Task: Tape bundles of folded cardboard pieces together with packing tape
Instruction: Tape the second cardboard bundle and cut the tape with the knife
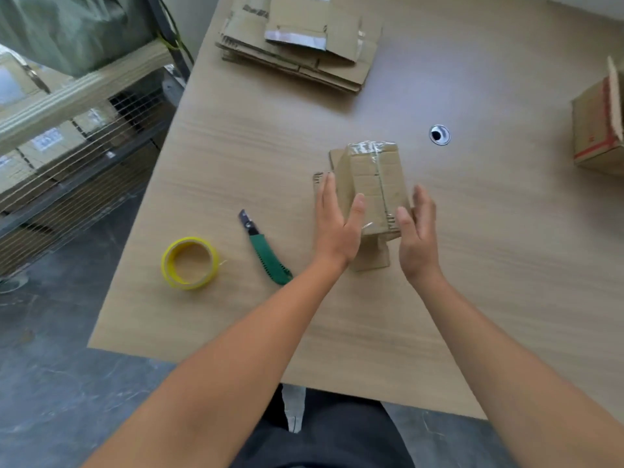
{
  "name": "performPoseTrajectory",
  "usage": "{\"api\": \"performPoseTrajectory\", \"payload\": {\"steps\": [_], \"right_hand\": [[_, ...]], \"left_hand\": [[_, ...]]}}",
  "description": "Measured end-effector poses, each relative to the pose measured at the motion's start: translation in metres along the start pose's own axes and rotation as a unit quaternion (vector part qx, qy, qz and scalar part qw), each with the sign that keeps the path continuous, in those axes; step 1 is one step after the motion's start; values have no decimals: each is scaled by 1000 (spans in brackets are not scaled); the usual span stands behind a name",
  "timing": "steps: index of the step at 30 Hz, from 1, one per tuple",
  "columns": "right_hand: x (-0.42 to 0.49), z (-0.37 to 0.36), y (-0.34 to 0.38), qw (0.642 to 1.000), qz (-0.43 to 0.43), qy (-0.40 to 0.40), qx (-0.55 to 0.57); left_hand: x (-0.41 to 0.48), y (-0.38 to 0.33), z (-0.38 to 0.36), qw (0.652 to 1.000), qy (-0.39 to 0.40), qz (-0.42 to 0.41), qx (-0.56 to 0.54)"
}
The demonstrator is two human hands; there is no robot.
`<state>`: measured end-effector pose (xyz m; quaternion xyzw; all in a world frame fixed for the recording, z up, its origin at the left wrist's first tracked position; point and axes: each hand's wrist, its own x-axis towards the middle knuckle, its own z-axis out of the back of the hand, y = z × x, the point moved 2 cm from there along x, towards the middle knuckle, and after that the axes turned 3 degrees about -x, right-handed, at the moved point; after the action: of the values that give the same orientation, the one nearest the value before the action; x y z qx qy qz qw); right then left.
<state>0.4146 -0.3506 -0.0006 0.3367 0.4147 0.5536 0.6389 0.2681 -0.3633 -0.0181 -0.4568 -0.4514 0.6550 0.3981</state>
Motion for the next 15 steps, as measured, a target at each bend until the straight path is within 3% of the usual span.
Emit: {"api": "performPoseTrajectory", "payload": {"steps": [3, 6, 9, 15], "right_hand": [[26, -8, -13, 998, 8, 42, 50], [36, -14, -33, 993, 9, 58, 103], [39, -21, -50, 987, 22, 70, 144], [46, -25, -60, 991, 51, 59, 106]], "left_hand": [[17, 15, -31, 997, -12, 20, -71], [26, 36, -43, 985, -54, -15, -165], [36, 49, -50, 968, -48, -40, -245], [40, 51, -58, 964, -38, -55, -256]]}}
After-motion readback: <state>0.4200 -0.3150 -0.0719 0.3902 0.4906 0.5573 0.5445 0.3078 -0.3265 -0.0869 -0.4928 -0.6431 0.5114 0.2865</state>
